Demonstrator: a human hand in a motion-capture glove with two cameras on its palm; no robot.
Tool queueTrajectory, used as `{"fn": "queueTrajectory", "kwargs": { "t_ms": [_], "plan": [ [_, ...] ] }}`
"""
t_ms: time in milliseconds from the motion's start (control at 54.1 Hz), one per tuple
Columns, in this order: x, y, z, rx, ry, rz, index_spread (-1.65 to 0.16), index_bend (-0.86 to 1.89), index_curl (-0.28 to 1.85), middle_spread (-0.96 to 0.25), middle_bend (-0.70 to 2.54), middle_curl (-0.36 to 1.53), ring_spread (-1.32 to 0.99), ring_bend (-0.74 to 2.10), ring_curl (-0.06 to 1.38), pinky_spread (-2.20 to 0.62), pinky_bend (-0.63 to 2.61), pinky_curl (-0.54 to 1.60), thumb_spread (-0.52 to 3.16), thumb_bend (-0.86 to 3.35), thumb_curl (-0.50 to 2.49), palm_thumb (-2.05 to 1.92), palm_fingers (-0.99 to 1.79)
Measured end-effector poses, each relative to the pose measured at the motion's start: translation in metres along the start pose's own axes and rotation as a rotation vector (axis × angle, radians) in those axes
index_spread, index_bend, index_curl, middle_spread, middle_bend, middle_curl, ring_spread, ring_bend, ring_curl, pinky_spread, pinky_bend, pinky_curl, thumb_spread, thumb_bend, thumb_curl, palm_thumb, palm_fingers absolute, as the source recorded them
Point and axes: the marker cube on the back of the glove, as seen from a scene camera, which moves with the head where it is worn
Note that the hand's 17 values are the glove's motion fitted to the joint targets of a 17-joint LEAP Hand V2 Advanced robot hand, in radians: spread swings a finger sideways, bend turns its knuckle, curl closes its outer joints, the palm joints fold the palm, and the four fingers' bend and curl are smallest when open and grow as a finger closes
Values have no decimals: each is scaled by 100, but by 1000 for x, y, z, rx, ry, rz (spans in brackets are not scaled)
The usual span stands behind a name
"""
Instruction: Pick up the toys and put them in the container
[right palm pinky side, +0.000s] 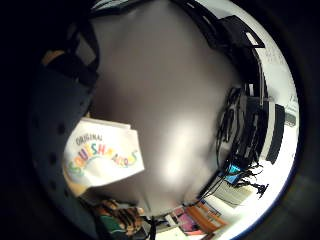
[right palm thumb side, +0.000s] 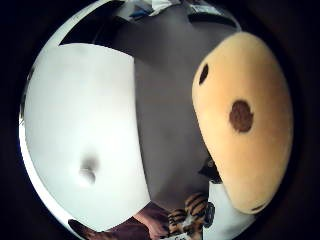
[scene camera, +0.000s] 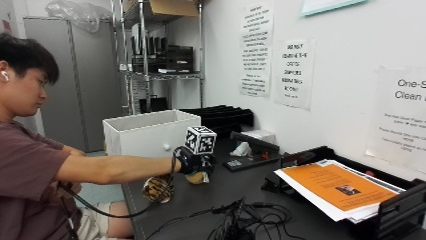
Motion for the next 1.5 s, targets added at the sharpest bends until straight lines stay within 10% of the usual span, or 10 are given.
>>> {"fn": "queueTrajectory", "kwargs": {
  "t_ms": [259,832,1368,1498],
  "plan": [
    [8,9,-64,-32,-8,39,-40,51,49,-34,80,52,-44,106,62,-31,102,46,86,24,63,73,93],
    [-102,41,-265,150,126,-68,-48,85,95,-42,118,87,-55,131,84,-34,122,60,31,19,91,72,64],
    [-308,24,-235,121,58,-444,-50,86,116,-42,121,98,-53,139,89,-33,133,63,16,16,106,71,53],
    [-330,20,-209,-94,116,-376,-49,78,117,-42,112,98,-51,137,89,-32,137,64,19,13,108,70,39]
  ]
}}
